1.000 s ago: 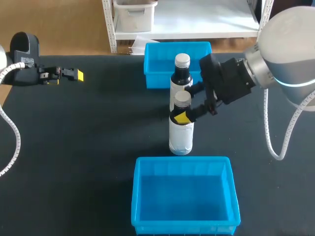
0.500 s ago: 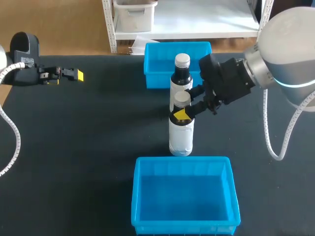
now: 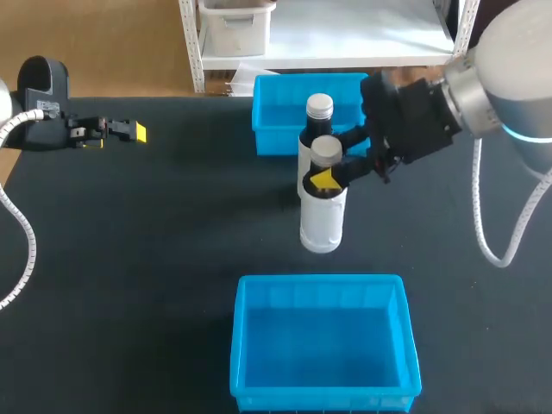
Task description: Pick up the bottle, and place it in the far bin if it is heavy, or in the near bin if it is light.
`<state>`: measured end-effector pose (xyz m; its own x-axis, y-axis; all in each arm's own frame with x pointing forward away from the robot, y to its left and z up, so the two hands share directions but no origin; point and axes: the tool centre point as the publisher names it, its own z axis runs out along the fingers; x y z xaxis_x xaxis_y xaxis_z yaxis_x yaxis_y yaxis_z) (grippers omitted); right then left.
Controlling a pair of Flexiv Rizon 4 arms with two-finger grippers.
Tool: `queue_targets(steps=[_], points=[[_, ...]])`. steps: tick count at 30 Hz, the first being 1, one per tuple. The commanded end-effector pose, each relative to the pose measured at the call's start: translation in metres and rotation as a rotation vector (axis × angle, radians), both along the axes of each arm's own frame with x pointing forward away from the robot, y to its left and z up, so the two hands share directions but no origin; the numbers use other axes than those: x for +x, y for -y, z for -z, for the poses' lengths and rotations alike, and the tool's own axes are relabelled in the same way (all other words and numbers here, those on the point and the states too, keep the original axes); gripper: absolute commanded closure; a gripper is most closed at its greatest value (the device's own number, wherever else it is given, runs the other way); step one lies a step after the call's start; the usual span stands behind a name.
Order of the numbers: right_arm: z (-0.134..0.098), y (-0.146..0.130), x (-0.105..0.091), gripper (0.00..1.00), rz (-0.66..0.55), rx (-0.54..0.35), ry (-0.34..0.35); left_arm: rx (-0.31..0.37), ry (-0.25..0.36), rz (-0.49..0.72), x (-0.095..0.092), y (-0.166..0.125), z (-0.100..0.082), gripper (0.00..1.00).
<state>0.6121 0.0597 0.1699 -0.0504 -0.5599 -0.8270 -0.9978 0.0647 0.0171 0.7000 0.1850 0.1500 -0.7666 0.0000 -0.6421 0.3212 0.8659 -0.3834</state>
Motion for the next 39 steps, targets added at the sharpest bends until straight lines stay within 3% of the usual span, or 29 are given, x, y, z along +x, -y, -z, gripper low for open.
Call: queue_targets(steps=[1,8,13,21,29,39], points=[[-0.026,0.005,-0.014,1.00,0.013,-0.010,0.027,0.000,0.000,0.000,0.000,0.000,0.000,0.00],[-0.057,-0.001,-0.029,1.00,-0.008,0.016,0.039,0.000,0.000,0.000,0.000,0.000,0.000,0.00],[-0.074,-0.014,-0.058,1.00,-0.044,0.021,0.049,0.000,0.000,0.000,0.000,0.000,0.000,0.00],[-0.082,-0.033,-0.104,1.00,-0.092,0.038,0.044,0.000,0.000,0.000,0.000,0.000,0.000,0.00],[-0.074,-0.047,-0.142,1.00,-0.118,0.057,0.028,0.000,0.000,0.000,0.000,0.000,0.000,0.00],[-0.046,-0.056,-0.169,1.00,-0.121,0.042,-0.023,0.000,0.000,0.000,0.000,0.000,0.000,0.00]])
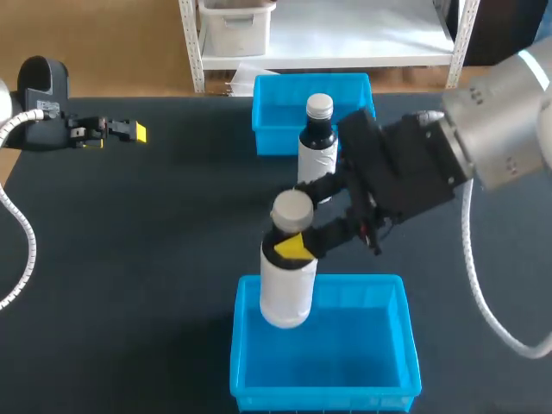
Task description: Pick up the bottle, and place it in the far bin if it is heavy, or in the near bin if it is light.
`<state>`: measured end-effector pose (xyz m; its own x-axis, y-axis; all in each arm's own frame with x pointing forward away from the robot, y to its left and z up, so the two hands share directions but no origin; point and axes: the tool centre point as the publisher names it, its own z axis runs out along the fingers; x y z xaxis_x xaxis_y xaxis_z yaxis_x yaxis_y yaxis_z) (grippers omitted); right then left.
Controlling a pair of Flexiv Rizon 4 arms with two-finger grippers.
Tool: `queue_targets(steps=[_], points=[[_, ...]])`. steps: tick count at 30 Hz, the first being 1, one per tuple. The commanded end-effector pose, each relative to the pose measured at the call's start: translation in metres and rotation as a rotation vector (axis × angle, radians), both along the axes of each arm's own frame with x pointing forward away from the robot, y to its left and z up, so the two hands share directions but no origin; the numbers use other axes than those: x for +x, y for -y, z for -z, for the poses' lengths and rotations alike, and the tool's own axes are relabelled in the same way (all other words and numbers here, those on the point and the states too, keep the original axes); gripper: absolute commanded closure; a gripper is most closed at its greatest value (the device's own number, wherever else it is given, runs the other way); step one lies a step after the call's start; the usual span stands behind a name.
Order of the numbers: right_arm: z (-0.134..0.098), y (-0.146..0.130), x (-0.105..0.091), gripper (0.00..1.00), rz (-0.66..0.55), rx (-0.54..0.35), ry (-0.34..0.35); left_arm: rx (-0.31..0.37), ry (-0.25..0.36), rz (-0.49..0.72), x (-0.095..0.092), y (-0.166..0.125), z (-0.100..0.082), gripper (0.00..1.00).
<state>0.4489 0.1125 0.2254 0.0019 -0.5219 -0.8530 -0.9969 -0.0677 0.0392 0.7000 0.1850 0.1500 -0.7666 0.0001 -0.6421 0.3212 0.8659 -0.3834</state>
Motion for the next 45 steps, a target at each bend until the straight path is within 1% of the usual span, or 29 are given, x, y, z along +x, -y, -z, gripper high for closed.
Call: queue_targets(steps=[1,8,19,32,44,45], points=[[0.013,-0.004,-0.007,1.00,0.009,-0.009,-0.008,0.000,0.000,0.000,0.000,0.000,0.000,0.00],[0.035,-0.005,-0.010,1.00,0.010,-0.029,-0.039,0.000,0.000,0.000,0.000,0.000,0.000,0.00],[0.058,-0.010,-0.007,1.00,0.008,-0.041,-0.070,0.000,0.000,0.000,0.000,0.000,0.000,0.00],[0.077,-0.007,-0.002,1.00,0.004,-0.051,-0.090,0.000,0.000,0.000,0.000,0.000,0.000,0.00],[0.085,-0.007,-0.001,1.00,0.007,-0.058,-0.099,0.000,0.000,0.000,0.000,0.000,0.000,0.00],[0.085,-0.007,-0.001,0.98,0.006,-0.059,-0.100,0.000,0.000,0.000,0.000,0.000,0.000,0.00]])
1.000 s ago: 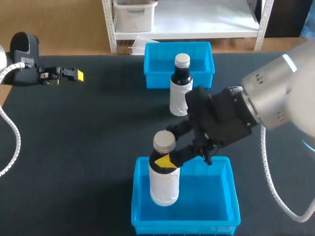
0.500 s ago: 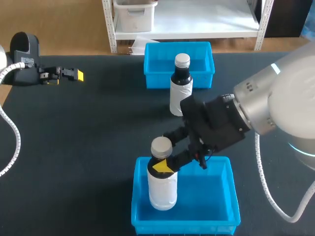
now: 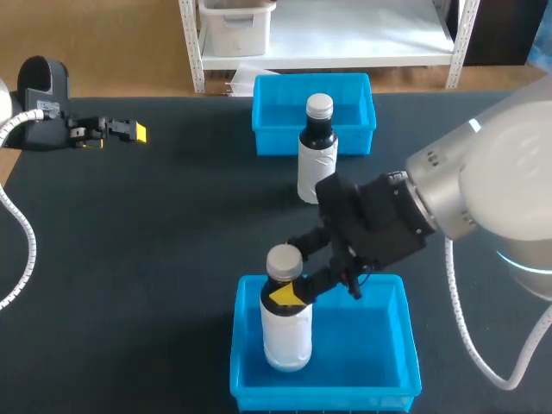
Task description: Pick up the bottle, and place it in the far bin if it is heavy, or in the near bin if it is light.
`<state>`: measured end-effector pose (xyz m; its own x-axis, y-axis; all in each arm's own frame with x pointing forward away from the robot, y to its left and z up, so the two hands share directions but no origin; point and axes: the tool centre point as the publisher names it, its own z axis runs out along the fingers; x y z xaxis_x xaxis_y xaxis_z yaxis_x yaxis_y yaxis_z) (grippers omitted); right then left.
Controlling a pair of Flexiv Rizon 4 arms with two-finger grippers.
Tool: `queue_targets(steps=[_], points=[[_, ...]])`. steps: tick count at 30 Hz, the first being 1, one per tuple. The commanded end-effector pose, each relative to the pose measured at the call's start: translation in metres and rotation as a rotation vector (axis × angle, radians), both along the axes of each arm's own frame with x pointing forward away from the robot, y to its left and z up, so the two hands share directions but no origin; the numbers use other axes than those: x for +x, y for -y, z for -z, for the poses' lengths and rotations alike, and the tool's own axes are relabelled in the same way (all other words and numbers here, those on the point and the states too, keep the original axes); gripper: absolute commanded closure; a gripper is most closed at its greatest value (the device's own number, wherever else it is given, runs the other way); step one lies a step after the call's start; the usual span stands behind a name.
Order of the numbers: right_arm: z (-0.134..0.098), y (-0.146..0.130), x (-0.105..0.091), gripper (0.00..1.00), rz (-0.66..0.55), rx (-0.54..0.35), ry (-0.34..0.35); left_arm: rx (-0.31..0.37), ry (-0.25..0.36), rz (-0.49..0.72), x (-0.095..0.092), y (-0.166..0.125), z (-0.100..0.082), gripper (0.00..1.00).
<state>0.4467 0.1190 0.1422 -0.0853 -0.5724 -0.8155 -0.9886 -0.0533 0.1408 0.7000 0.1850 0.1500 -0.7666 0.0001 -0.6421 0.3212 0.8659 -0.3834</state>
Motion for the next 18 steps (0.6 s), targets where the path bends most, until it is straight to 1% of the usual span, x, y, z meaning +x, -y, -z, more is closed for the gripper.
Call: queue_targets(steps=[1,3,5,8,10,11,12,13,14,16,18], points=[[0.0024,-0.0008,0.0006,0.94,-0.004,0.002,-0.002,0.000,0.000,0.000,0.0000,0.0000,0.0000,0.00],[0.0031,-0.0010,0.0004,0.87,-0.006,0.000,-0.004,0.000,0.000,0.000,0.0000,0.0000,0.0000,0.00],[0.0036,-0.0011,0.0004,0.77,-0.007,-0.001,-0.005,0.000,0.000,0.000,0.0000,0.0000,0.0000,0.00],[0.0040,-0.0009,0.0004,0.78,-0.008,-0.004,-0.006,0.000,0.000,0.000,0.0000,0.0000,0.0000,0.00],[0.0044,-0.0007,0.0005,0.71,-0.009,-0.007,-0.006,0.000,0.000,0.000,0.0000,0.0000,0.0000,0.00],[0.0048,-0.0005,0.0006,0.65,-0.010,-0.009,-0.006,0.000,0.000,0.000,0.0000,0.0000,0.0000,0.00],[0.0050,-0.0004,0.0006,0.56,-0.012,-0.012,-0.006,0.000,0.000,0.000,0.0000,0.0000,0.0000,0.00],[0.0051,-0.0003,0.0006,0.51,-0.013,-0.014,-0.006,0.000,0.000,0.000,0.0000,0.0000,0.0000,0.00],[0.0052,-0.0002,0.0005,0.31,-0.014,-0.016,-0.005,0.000,0.000,0.000,0.0000,0.0000,0.0000,0.00],[0.0056,0.0001,0.0004,0.00,-0.015,-0.020,-0.006,0.000,0.000,0.000,0.0000,0.0000,0.0000,0.00],[0.0061,0.0004,0.0004,0.00,-0.016,-0.024,-0.006,0.000,0.000,0.000,0.0000,0.0000,0.0000,0.00]])
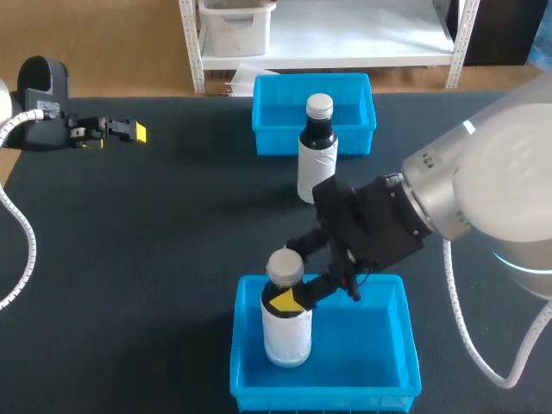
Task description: Pick up the bottle, and place it in the far bin if it is heavy, or in the near bin if it is light.
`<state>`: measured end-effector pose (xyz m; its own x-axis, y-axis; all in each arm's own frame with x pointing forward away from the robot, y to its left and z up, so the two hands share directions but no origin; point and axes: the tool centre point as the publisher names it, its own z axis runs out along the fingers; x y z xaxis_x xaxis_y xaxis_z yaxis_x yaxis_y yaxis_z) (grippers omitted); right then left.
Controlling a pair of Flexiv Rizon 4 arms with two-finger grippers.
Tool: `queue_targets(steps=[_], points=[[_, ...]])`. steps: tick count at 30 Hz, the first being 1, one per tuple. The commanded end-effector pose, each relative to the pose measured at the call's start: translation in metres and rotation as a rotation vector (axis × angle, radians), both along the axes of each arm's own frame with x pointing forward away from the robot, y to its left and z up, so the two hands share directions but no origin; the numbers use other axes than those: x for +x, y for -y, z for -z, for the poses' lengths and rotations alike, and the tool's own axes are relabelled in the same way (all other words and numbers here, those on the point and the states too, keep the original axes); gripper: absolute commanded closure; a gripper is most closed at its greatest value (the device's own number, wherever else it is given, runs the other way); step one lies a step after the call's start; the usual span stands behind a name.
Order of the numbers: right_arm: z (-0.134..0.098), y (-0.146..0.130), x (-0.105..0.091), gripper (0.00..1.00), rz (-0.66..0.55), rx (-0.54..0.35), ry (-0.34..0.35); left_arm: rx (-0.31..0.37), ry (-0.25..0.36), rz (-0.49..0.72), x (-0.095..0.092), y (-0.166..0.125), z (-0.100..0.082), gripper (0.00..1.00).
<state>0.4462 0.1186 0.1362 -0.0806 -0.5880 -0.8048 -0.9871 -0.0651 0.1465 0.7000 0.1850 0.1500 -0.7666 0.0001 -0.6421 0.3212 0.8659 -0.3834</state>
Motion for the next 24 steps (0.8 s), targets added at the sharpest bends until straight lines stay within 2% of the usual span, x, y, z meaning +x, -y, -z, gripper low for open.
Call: queue_targets(steps=[1,13,18,24], points=[[0.000,0.000,0.001,0.00,-0.002,-0.008,-0.001,0.000,0.000,0.000,0.000,0.000,0.000,0.00],[-0.002,0.019,0.007,0.00,0.018,-0.030,0.002,0.000,0.000,0.000,0.000,0.000,0.000,0.00],[0.001,0.040,0.011,0.00,0.027,-0.056,0.000,0.000,0.000,0.000,0.000,0.000,0.000,0.00],[-0.001,0.080,0.020,0.00,0.057,-0.083,0.013,0.000,0.000,0.000,0.000,0.000,0.000,0.00]])
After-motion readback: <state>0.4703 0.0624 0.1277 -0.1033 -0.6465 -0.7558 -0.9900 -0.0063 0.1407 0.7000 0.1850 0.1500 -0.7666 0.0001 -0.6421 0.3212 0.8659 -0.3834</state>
